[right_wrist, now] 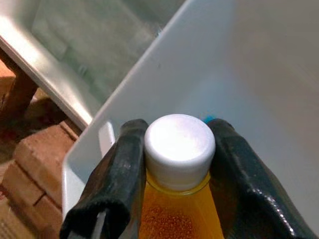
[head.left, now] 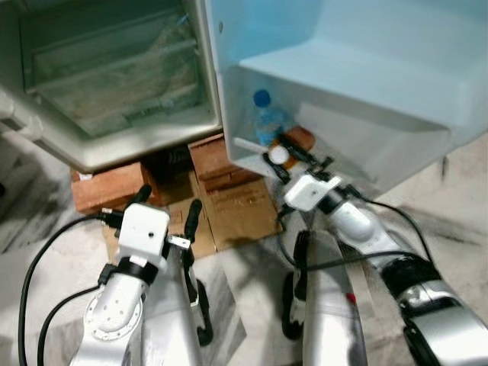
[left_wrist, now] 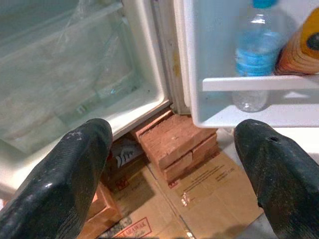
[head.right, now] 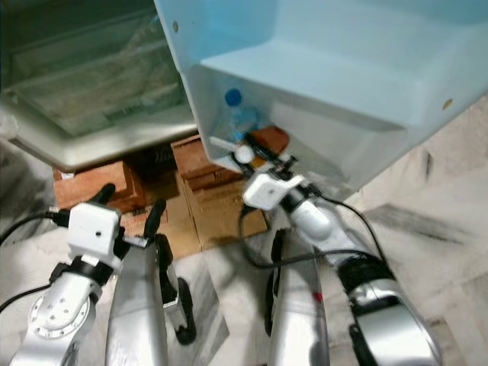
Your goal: Restocking fridge
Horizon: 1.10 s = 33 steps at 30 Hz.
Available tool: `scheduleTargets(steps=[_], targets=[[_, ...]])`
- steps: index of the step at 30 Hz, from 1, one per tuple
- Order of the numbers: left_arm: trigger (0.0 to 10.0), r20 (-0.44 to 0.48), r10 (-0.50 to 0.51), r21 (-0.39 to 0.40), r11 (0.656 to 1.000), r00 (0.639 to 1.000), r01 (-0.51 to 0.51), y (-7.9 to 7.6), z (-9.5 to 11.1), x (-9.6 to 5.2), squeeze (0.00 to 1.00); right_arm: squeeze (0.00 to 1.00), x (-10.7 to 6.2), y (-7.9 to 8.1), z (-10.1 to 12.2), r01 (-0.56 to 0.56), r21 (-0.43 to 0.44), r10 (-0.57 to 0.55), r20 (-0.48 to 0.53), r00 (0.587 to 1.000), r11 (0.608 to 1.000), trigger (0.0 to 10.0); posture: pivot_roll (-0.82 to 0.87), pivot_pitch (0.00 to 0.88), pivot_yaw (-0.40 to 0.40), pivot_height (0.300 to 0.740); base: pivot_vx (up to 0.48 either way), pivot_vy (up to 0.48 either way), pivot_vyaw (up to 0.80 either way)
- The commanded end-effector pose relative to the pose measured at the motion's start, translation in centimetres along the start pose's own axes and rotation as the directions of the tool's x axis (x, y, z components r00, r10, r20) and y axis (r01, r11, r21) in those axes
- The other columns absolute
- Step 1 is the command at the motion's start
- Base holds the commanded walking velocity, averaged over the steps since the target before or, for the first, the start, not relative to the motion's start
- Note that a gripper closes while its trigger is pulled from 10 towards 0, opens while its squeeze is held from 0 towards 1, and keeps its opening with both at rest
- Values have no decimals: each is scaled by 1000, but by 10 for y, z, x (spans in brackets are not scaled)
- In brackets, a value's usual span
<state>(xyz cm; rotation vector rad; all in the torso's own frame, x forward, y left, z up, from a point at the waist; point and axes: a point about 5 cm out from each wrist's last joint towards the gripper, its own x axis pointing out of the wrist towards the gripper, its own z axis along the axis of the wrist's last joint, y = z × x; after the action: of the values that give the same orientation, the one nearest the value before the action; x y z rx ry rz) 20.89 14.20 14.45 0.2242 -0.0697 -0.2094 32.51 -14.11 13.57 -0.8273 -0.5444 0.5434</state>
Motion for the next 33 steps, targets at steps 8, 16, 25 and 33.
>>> scheduleTargets(steps=[8,16,25,33], targets=[[10000,-15,-6,-6,1000,1000,6,-3,-5,3,0,0,-14,0,-31,194,136,-156,-250,956,972,10000,90,384,26,552,0,0,0],[10000,-14,-4,-8,1000,1000,4,-2,-6,6,0,0,-2,10,-36,386,312,-248,-403,881,868,10000,88,383,33,552,0,0,0],[10000,-10,-11,-10,1000,1000,11,-1,-7,11,0,1000,7,12,-36,457,391,-261,-459,849,799,10000,86,372,43,552,0,0,0],[10000,-11,-21,-14,1000,1000,21,-4,-9,18,0,1000,0,-7,-41,498,364,-311,-464,830,787,10000,66,335,44,552,0,0,0]])
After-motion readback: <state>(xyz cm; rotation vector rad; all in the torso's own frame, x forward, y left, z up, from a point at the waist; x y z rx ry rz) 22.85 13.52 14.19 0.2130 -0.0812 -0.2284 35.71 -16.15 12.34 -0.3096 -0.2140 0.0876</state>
